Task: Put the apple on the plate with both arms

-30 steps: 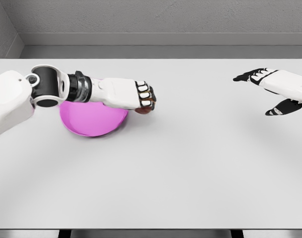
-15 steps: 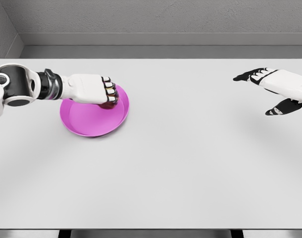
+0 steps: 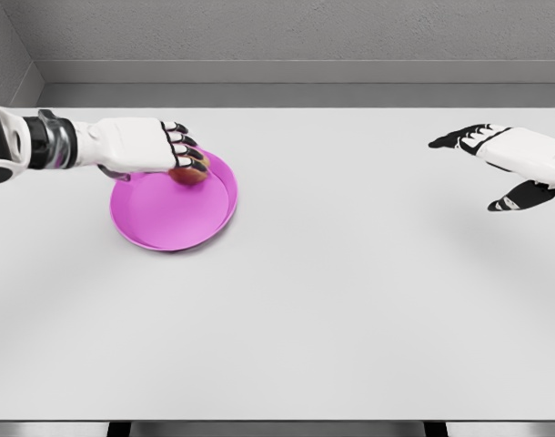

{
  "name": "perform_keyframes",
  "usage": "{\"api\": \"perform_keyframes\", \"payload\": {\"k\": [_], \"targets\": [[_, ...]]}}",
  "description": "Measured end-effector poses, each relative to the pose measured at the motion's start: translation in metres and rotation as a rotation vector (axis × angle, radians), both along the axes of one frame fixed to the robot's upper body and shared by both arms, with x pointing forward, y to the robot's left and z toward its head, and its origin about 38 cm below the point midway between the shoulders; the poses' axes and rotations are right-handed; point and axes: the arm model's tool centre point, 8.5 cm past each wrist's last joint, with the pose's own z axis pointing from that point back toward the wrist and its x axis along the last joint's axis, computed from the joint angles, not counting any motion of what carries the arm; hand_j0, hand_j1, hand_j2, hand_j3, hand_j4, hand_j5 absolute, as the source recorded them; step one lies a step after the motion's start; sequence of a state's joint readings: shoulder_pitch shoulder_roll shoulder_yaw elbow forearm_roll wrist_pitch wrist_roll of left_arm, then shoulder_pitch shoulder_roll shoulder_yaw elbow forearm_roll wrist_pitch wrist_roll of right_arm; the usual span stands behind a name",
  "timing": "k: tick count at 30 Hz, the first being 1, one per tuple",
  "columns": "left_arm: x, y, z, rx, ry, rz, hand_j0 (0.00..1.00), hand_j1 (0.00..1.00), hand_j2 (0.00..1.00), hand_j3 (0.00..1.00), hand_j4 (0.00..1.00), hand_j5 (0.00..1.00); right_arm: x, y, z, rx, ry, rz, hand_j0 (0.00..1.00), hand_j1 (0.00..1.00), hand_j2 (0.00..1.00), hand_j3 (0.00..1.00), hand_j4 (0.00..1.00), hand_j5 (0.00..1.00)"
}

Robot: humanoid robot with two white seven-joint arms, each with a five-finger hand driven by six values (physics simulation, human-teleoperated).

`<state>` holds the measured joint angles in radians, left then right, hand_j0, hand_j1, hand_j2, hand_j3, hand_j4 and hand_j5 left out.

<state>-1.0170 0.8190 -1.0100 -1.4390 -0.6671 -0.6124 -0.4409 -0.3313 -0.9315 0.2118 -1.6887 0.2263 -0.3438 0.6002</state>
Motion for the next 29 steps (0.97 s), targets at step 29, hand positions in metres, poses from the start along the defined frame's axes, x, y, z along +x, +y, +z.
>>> {"api": "perform_keyframes", "payload": {"k": [29], "targets": [[-0.032,0.094,0.005,-0.216,0.128,0.211,1.00,1.00,1.00,1.00,1.00,1.00,0.000,0.000,0.000,0.001,0.000,0.001,1.00,1.00,1.00,1.00,1.00,1.00]]}}
